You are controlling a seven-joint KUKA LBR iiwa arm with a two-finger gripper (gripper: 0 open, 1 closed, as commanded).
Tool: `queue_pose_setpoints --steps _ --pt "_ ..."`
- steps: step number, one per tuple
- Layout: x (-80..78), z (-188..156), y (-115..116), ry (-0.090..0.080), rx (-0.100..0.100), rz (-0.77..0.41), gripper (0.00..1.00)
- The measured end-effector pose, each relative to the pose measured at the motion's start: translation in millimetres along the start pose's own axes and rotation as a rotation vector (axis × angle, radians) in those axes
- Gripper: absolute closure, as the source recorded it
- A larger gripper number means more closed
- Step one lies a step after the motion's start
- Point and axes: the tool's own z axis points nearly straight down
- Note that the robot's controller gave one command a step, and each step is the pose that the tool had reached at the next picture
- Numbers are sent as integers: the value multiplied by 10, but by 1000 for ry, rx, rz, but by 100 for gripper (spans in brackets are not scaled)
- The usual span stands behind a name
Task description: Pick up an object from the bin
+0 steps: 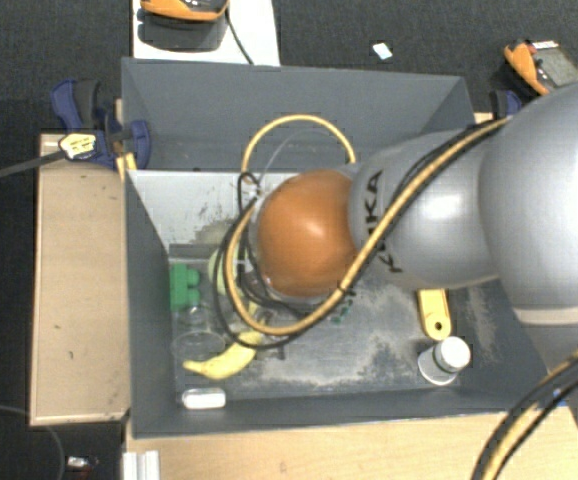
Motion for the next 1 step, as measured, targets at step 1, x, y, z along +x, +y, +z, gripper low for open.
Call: queue_pose_setpoints --steps 1 --pt "20 -253 21 8 -7 2 100"
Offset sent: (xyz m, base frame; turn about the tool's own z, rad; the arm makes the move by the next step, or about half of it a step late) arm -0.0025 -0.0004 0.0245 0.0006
